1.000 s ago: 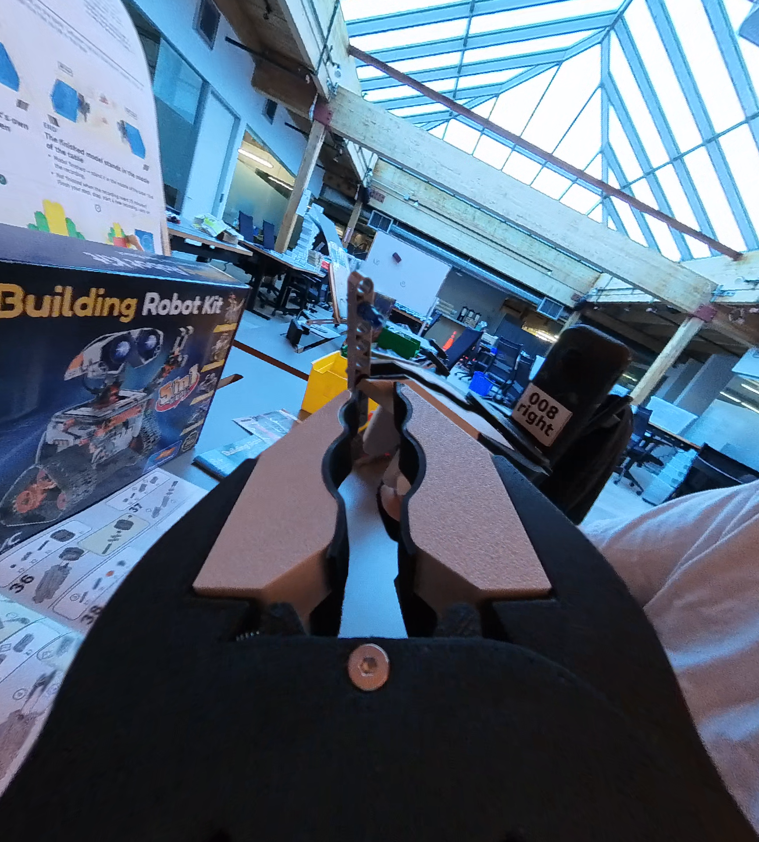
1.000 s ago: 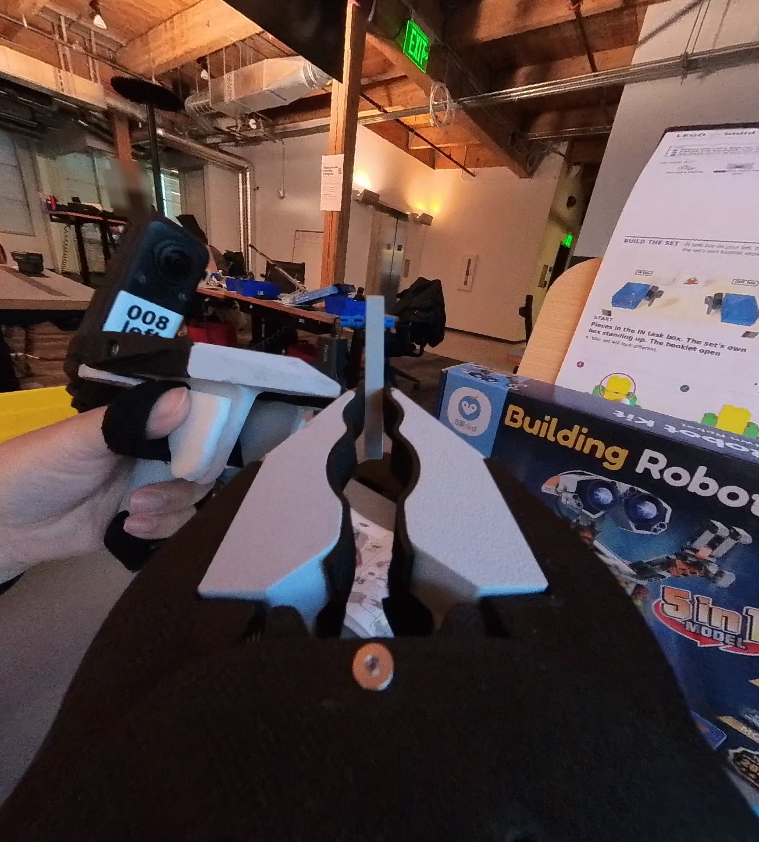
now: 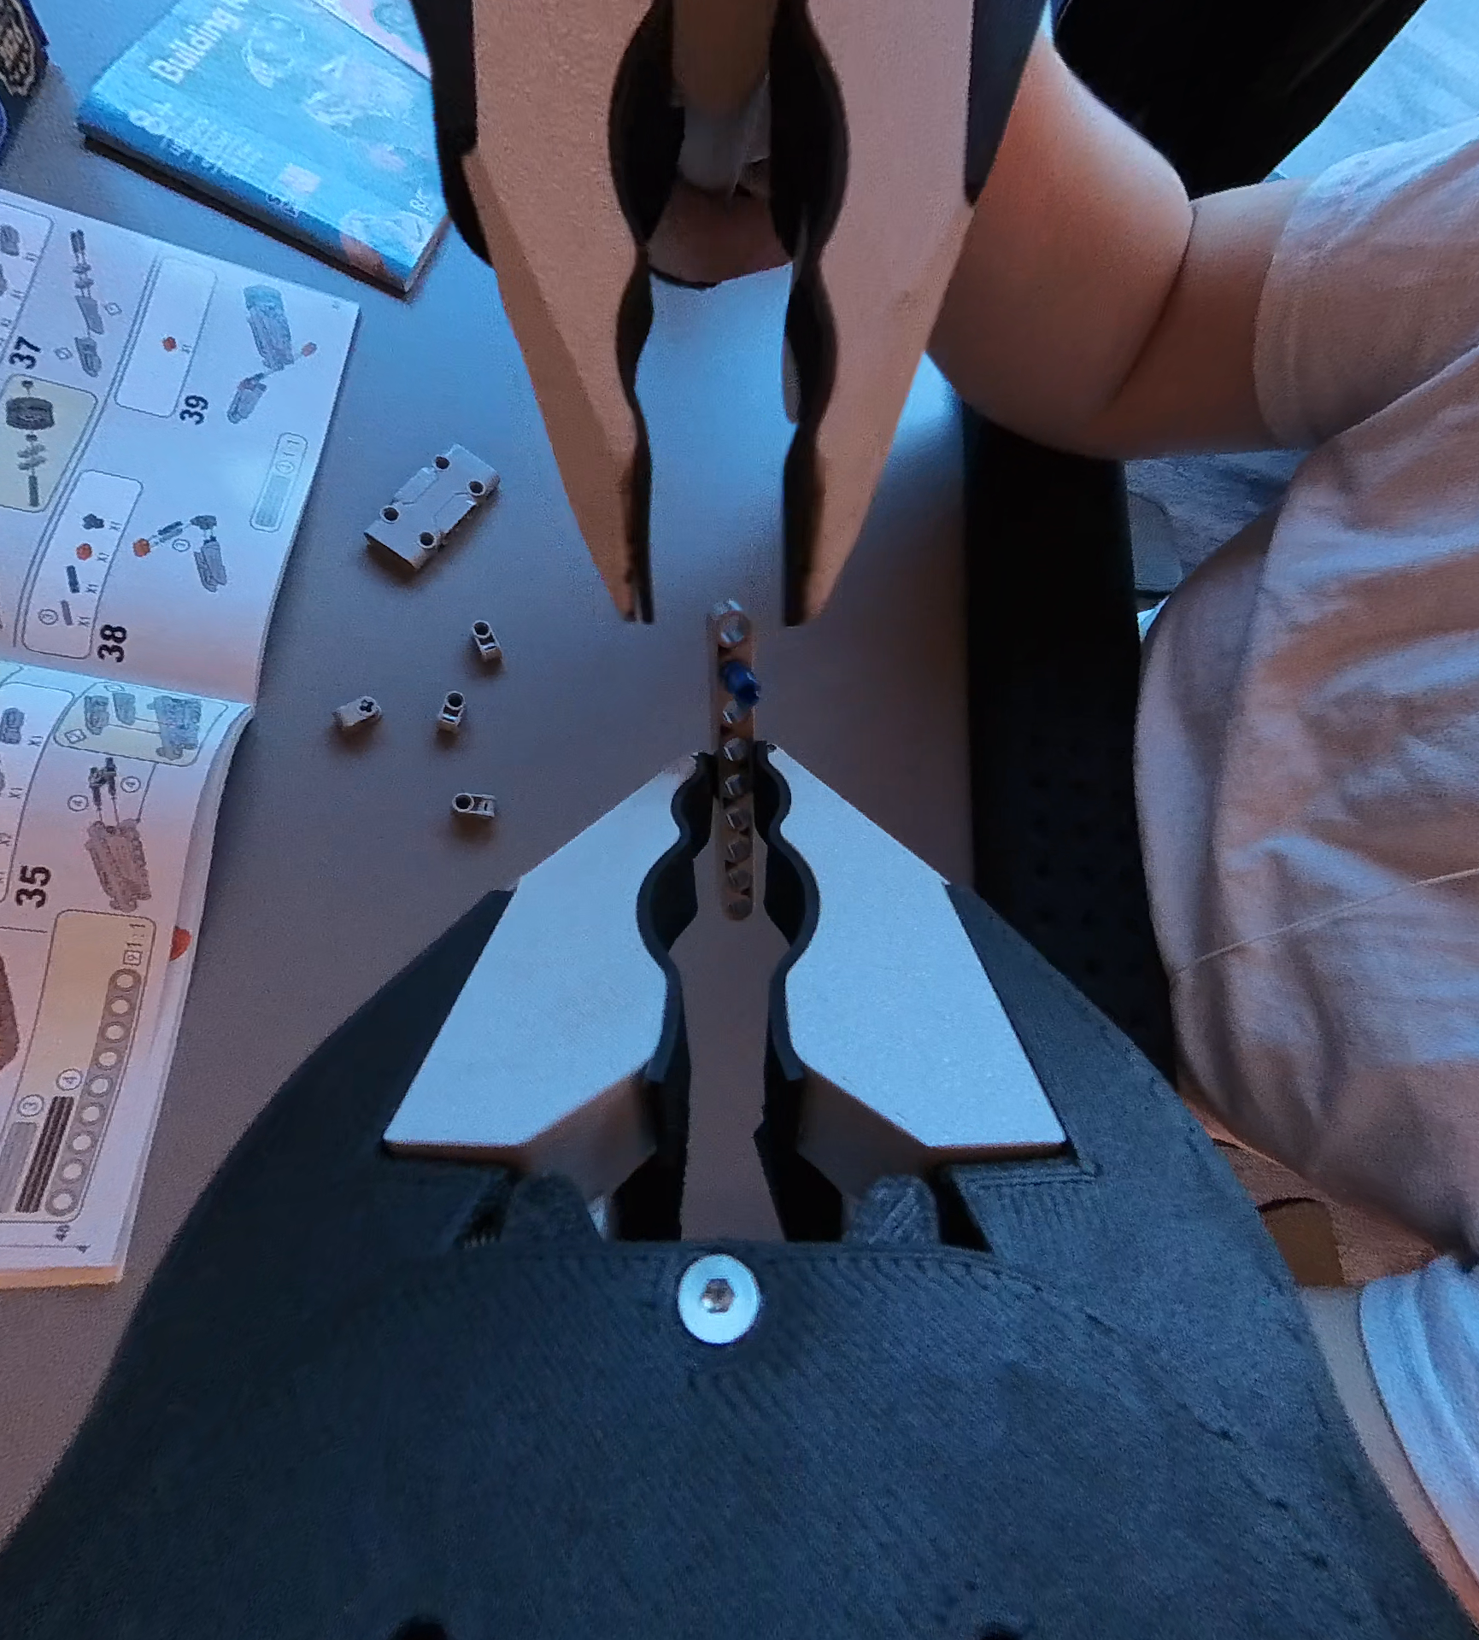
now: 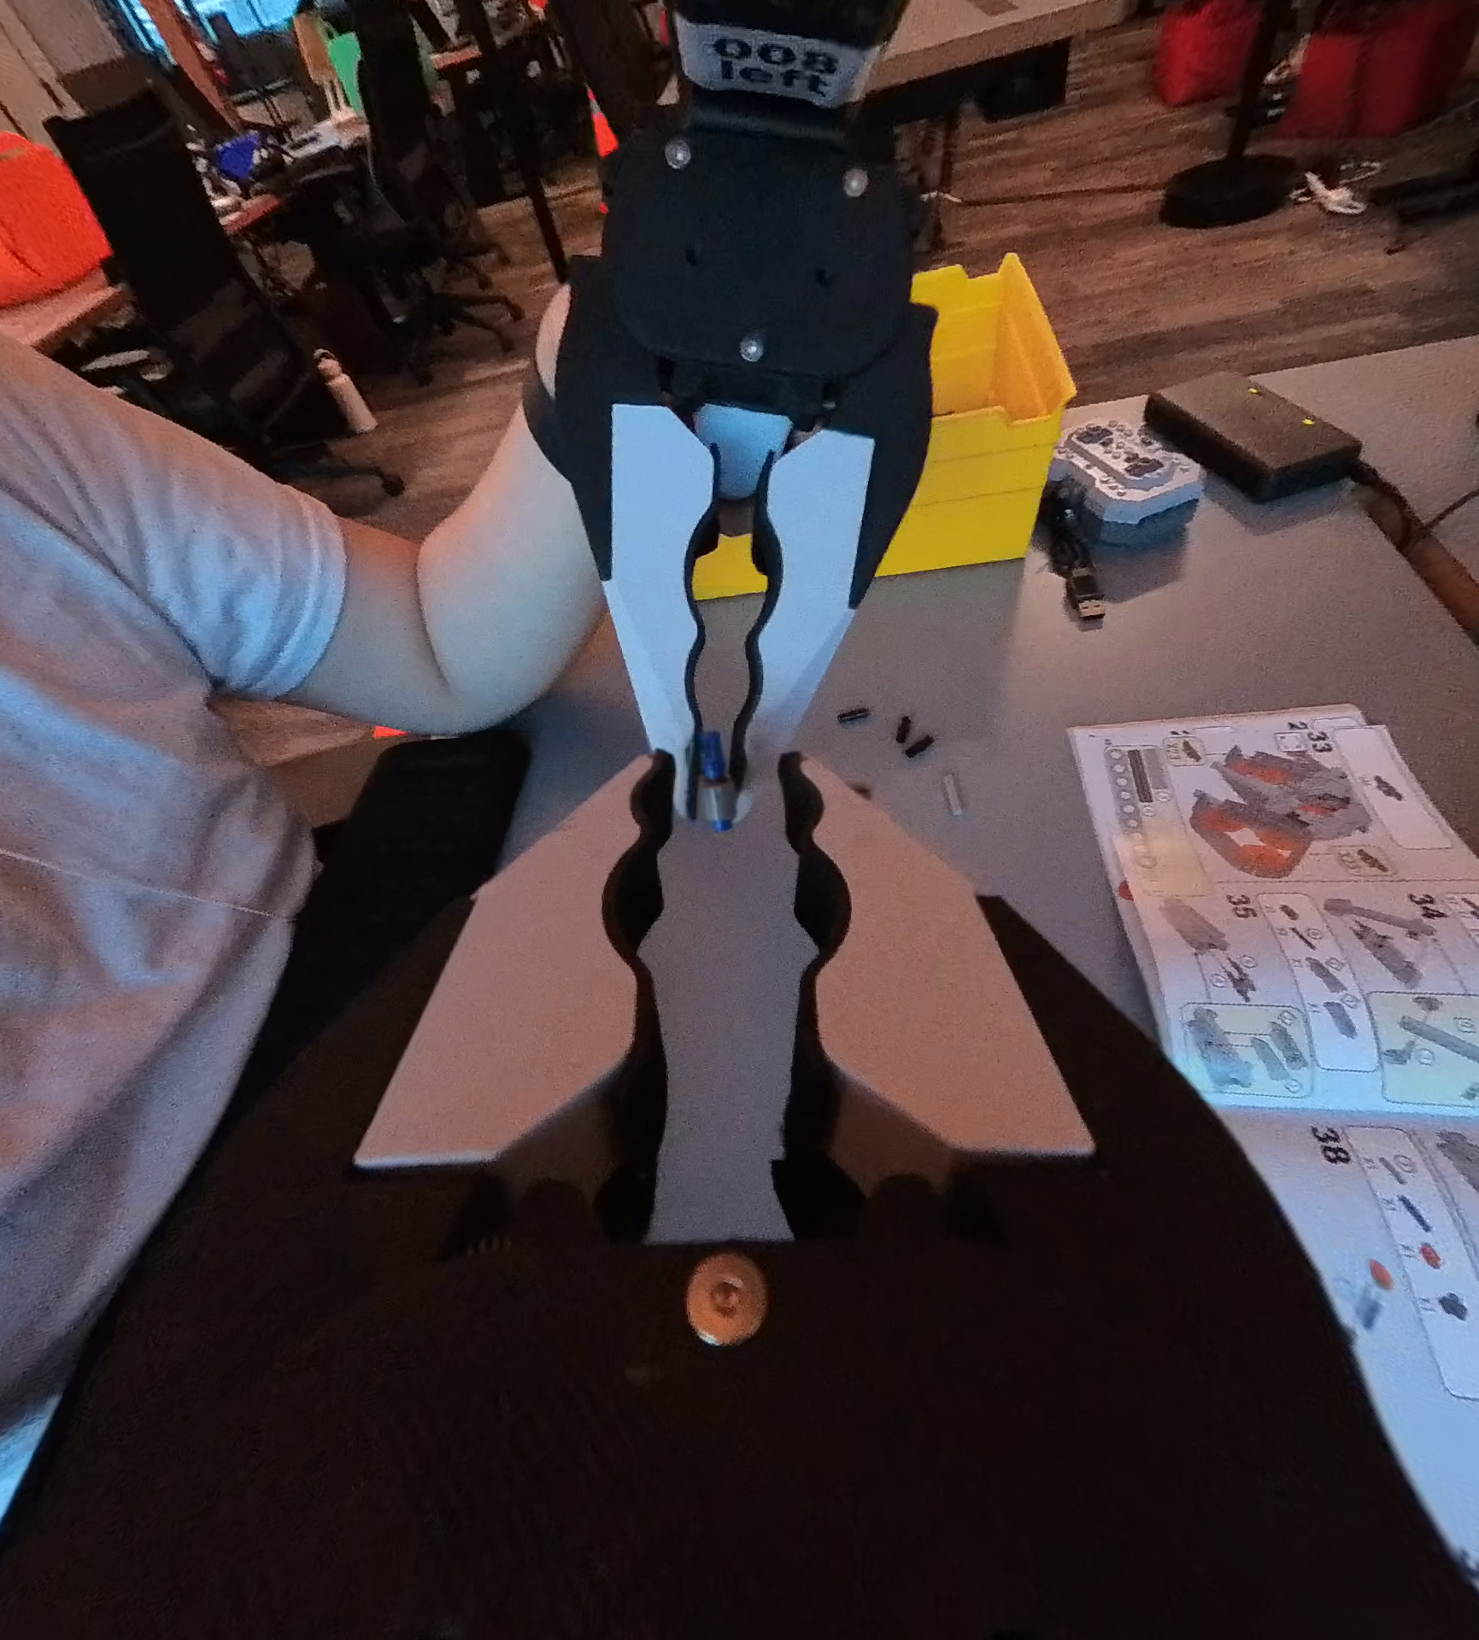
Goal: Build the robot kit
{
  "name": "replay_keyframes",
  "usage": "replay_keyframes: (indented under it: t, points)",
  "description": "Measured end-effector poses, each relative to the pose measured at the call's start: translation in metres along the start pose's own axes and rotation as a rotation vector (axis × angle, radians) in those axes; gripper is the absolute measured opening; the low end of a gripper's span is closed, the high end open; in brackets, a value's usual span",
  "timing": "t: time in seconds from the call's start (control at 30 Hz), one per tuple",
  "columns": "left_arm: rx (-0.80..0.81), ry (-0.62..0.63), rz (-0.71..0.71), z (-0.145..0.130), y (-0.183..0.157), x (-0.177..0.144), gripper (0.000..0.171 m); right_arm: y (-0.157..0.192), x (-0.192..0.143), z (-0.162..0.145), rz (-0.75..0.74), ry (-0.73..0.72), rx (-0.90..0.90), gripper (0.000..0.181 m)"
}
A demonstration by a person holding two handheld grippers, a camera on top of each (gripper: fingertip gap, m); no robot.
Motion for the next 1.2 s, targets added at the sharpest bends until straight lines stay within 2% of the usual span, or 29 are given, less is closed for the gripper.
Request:
replay_keyframes:
  t: [0.1,0.17,0.27,0.37,0.4,0.47,0.53,0.57,0.63,0.7,0.77,0.83,0.9,0.97,1.0,1.07,1.1,1.17,1.2]
  points:
    - [-0.007,0.004,-0.008,-0.001,0.002,0.002,0.007,0.002,0.001,0.0,0.034,-0.005,0.032,0.026]
    - [-0.009,0.003,-0.015,-0.001,0.002,0.003,0.006,-0.002,0.004,-0.006,-0.007,0.045,0.024,0.028]
    - [-0.001,-0.006,-0.021,0.001,0.002,0.005,0.006,0.002,0.008,-0.012,0.017,0.101,-0.009,0.007]
    - [0.109,-0.059,0.023,0.008,0.005,0.0,0.006,-0.001,0.002,-0.003,-0.029,0.062,-0.024,0.006]
    - [0.152,-0.122,0.087,0.016,0.008,-0.007,0.01,-0.005,-0.002,0.006,-0.057,0.003,0.01,0.007]
    - [0.25,-0.278,0.301,0.036,0.017,-0.028,0.04,-0.023,-0.017,0.025,-0.133,-0.192,0.166,0.006]
    - [0.392,-0.417,0.515,0.053,0.015,-0.047,0.04,-0.033,-0.028,0.032,-0.116,-0.338,0.316,0.006]
    - [0.472,-0.445,0.641,0.058,0.014,-0.052,0.034,-0.035,-0.03,0.032,-0.095,-0.374,0.368,0.006]
    - [0.619,-0.393,0.843,0.059,0.015,-0.052,0.019,-0.037,-0.028,0.03,-0.065,-0.383,0.419,0.006]
    - [0.658,-0.301,0.942,0.057,0.021,-0.045,0.026,-0.042,-0.026,0.026,-0.095,-0.373,0.441,0.006]
    - [0.624,-0.26,0.933,0.056,0.025,-0.038,0.039,-0.044,-0.023,0.023,-0.118,-0.352,0.443,0.006]
    - [0.61,-0.216,0.917,0.053,0.027,-0.033,0.036,-0.045,-0.022,0.022,-0.124,-0.359,0.461,0.006]
    - [0.628,-0.152,0.96,0.049,0.032,-0.032,0.026,-0.047,-0.022,0.022,-0.126,-0.365,0.473,0.006]
    - [0.661,-0.129,0.991,0.048,0.034,-0.031,0.006,-0.047,-0.022,0.022,-0.108,-0.386,0.49,0.006]
    - [0.665,-0.132,0.988,0.048,0.034,-0.03,0.006,-0.048,-0.022,0.022,-0.098,-0.392,0.498,0.007]
    - [0.667,-0.136,0.952,0.047,0.032,-0.029,0.006,-0.042,-0.023,0.022,-0.042,-0.348,0.395,0.011]
    - [0.669,-0.133,0.939,0.046,0.03,-0.03,0.006,-0.036,-0.024,0.019,-0.034,-0.285,0.259,0.027]
    - [0.69,-0.087,0.905,0.041,0.027,-0.029,0.006,-0.031,-0.028,0.012,-0.218,-0.152,-0.106,0.058]
    - [0.709,-0.071,0.896,0.039,0.025,-0.028,0.006,-0.027,-0.029,0.009,-0.339,-0.069,-0.334,0.06]
Point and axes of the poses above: each gripper's, where its closed fingertips meet, x out along the fingers, z out of its top, y = z × x across the jaws, the point moved 4 cm from there along -x, back along the fingers, and after that the axes turned 1 degree about z, right-handed, at the moved point
